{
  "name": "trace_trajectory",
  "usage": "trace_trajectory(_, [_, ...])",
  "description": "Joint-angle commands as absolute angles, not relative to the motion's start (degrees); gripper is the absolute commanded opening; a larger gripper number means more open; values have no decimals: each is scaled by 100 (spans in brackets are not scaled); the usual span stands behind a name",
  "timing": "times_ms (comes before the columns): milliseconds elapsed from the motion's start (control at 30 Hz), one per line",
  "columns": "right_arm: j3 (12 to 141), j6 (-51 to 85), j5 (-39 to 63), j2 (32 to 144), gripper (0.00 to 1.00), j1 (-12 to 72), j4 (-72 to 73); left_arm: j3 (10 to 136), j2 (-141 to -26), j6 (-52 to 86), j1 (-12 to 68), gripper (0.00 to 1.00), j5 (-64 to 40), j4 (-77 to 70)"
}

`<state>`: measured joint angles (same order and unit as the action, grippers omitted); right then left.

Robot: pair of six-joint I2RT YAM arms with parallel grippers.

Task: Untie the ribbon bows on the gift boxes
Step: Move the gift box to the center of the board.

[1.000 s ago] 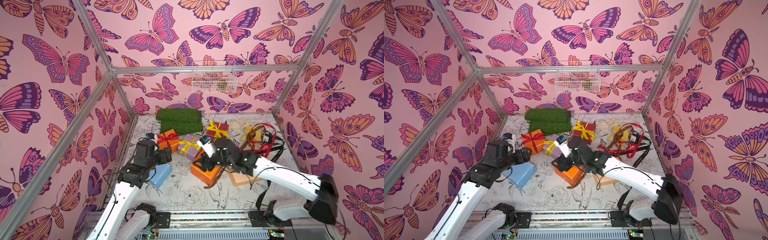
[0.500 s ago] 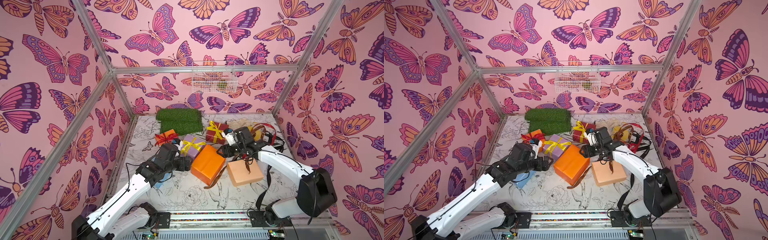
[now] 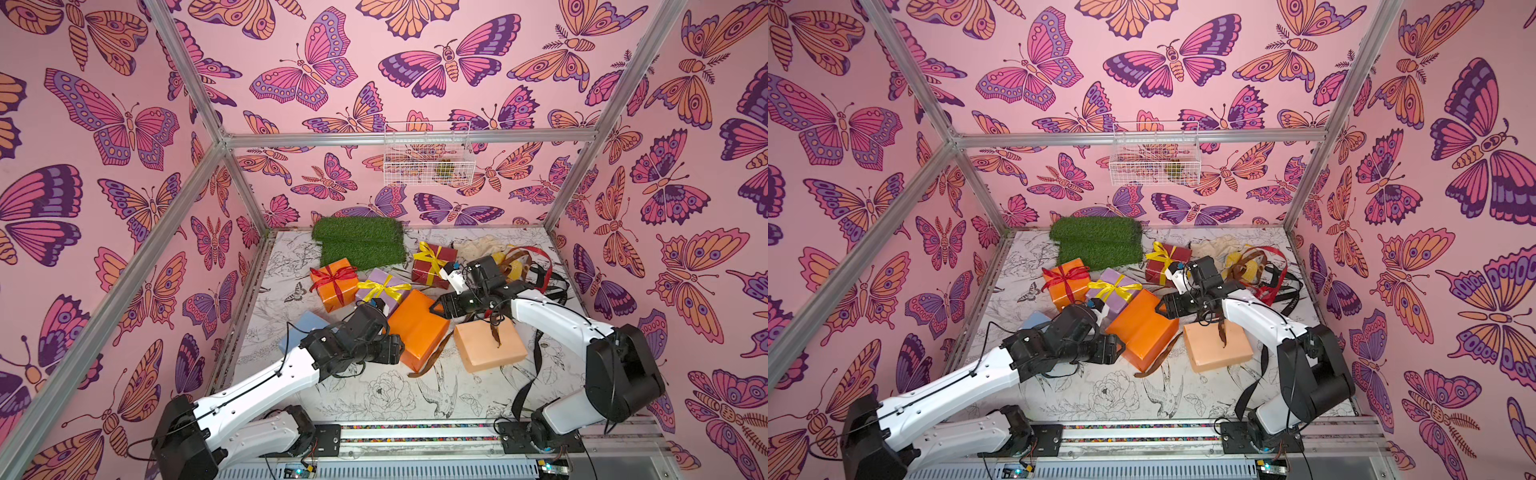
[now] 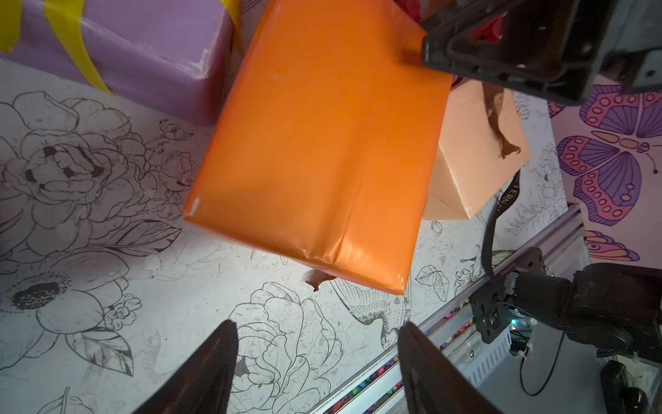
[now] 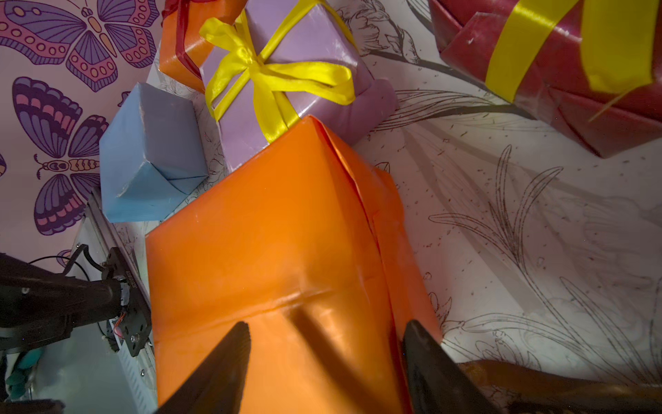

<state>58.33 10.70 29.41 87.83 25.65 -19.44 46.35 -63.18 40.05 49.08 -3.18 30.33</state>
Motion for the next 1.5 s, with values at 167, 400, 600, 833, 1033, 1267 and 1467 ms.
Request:
trace_trajectory(167, [5691, 1307, 2675, 8673, 67, 3203, -2251, 4387, -6558, 4596, 4901, 63, 658, 2580])
trace_trajectory(400, [5457, 1749, 2805, 8607, 64, 3829, -2069, 4071, -6123, 4575, 4202, 61, 333, 2642])
trace_trajectory(600, [5407, 2275, 3065, 8690, 63, 4387, -1357, 4022, -5525, 4318, 3441, 61, 475, 3339])
trace_trajectory(833, [5606, 3128, 3006, 9297, 59, 5091, -194, 4638, -5304, 3691, 2663, 66, 595, 4243])
trace_trajectory(1033, [5936, 3690, 2863, 9893, 59, 5642, 595, 5428, -5550, 3075, 2136, 70, 600, 4709])
trace_trajectory(1267, [6685, 3845, 2652, 10577, 59, 5774, 974, 5704, -5364, 2834, 1760, 71, 541, 4804])
trace_trajectory(1467, [7513, 3227, 2921, 11020, 60, 5734, 526, 5488, -5330, 2756, 1573, 71, 393, 4647])
